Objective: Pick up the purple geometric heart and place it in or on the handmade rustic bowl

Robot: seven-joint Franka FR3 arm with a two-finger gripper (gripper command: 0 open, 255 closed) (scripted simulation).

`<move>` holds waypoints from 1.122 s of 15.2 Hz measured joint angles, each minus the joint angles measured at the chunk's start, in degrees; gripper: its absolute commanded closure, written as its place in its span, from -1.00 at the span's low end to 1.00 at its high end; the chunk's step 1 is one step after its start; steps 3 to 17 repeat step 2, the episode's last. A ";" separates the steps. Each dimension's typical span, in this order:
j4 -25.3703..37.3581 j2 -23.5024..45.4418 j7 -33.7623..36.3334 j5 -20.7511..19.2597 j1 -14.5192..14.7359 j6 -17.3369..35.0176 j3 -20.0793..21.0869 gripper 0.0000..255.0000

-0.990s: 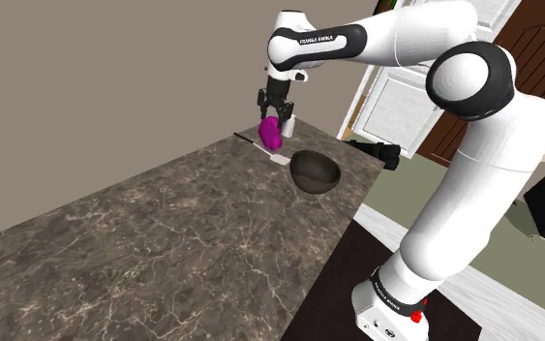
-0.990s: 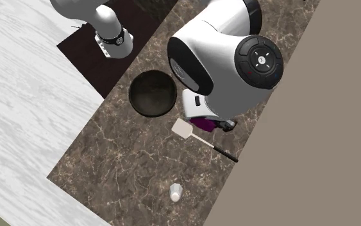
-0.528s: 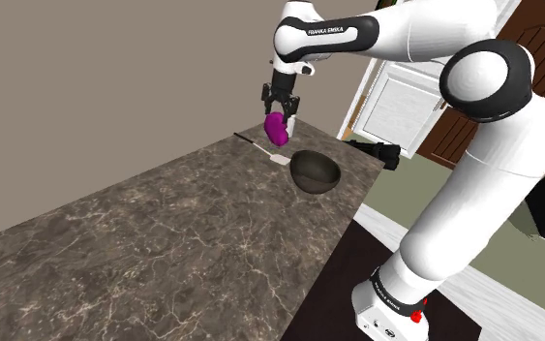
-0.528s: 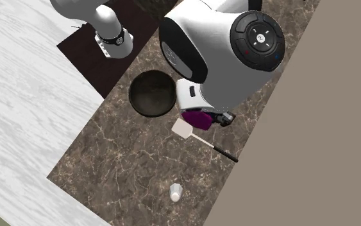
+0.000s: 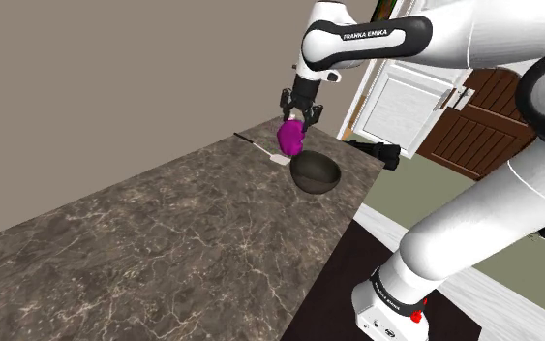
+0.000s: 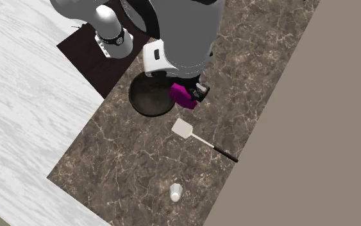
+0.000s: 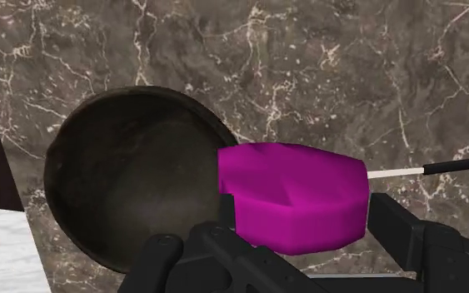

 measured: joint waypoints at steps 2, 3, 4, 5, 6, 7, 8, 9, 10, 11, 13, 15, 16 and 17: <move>-5.14 -4.77 -0.98 0.47 -0.20 -0.77 -0.59 1.00; -5.14 -4.77 -0.98 0.47 -0.20 -0.77 -0.59 1.00; -5.14 -4.77 -0.98 0.47 -0.20 -0.77 -0.59 1.00; -5.14 -4.77 -0.98 0.47 -0.20 -0.77 -0.59 1.00; -5.14 -4.77 -0.98 0.47 -0.20 -0.77 -0.59 1.00; -5.14 -4.77 -0.98 0.47 -0.20 -0.77 -0.59 1.00; -5.14 -4.77 -0.98 0.47 -0.20 -0.77 -0.59 1.00; -5.14 -4.77 -0.98 0.47 -0.20 -0.77 -0.59 1.00; -5.14 -4.77 -0.98 0.47 -0.20 -0.77 -0.59 1.00; -5.14 -4.77 -0.98 0.47 -0.20 -0.77 -0.59 1.00; -5.14 -4.77 -0.98 0.47 -0.20 -0.77 -0.59 1.00; -5.14 -4.77 -0.98 0.47 -0.20 -0.77 -0.59 1.00; -5.14 -4.77 -0.98 0.47 -0.20 -0.77 -0.59 1.00; -5.14 -4.77 -0.98 0.47 -0.20 -0.77 -0.59 1.00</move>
